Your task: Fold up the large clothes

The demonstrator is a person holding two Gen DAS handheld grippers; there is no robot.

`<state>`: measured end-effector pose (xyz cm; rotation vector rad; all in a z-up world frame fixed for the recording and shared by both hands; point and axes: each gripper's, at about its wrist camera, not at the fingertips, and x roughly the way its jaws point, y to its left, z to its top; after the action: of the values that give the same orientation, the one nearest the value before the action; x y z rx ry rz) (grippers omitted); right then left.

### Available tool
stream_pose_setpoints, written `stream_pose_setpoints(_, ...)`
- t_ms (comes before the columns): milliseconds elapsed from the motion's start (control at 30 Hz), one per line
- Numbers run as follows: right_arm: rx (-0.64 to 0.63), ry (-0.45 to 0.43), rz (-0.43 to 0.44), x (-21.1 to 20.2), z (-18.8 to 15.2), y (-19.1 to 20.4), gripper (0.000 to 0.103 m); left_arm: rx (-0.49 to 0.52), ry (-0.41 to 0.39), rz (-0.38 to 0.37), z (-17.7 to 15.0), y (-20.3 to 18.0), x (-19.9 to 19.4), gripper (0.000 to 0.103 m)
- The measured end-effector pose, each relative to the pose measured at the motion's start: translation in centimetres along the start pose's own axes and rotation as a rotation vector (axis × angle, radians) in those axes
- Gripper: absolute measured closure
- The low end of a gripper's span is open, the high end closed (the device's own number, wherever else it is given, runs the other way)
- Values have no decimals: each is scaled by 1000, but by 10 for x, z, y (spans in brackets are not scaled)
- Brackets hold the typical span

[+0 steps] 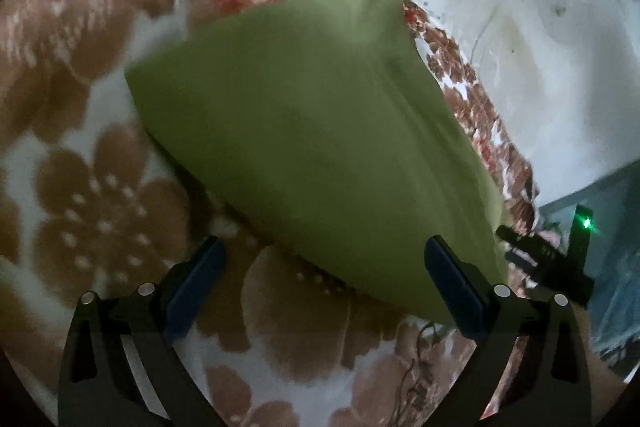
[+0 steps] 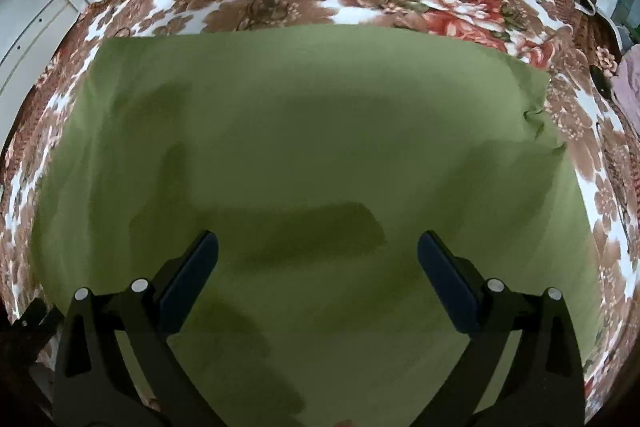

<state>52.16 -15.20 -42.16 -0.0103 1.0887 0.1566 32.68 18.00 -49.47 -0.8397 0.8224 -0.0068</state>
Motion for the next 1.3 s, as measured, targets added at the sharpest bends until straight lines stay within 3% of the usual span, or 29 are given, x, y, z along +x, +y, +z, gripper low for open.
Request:
stream_pose_setpoints(200,-55,13,-31,9,-10,10,5,-21,-61,-118,17,2,13,5)
stream_pose_setpoints(400,-34,19,-53,11,-16,11,5,-19,-104,-98,50,7,38,5)
stream_pose_setpoints(500,-38,6,-72,9,-19,18,5,-38,-165,-17,48,-5,44,5)
stream_pose_setpoints(600,-31,2,-72,5,-20,23,5,-68,-189,-135,51,-17,27,5)
stream_pose_setpoints(667,-46,-4,-81,3,-21,27,5,-33,-203,-182,53,-29,16,5)
stream_pose_setpoints(733,-63,-7,-92,4,-23,31,5,-21,-185,-165,52,-23,22,5)
stream_pose_setpoints(800,-59,4,-91,9,-24,30,5,-42,-113,-96,48,-1,43,8)
stream_pose_setpoints(933,-47,13,-114,12,-23,32,5,24,-80,-47,48,-9,45,14)
stream_pose_setpoints(1000,-47,26,-134,10,-23,34,5,-31,-79,-33,51,-3,42,26)
stream_pose_setpoints(1067,-47,35,-161,4,-21,32,5,-72,-86,-7,52,3,44,52)
stream_pose_setpoints(1167,-44,31,-182,-3,-22,23,5,-101,-70,5,52,2,46,78)
stream_pose_setpoints(1267,-49,78,-153,15,-29,18,5,-48,-78,39,53,-16,39,93)
stream_pose_setpoints(1300,-53,77,-147,20,-31,17,5,-26,-84,57,55,-22,38,94)
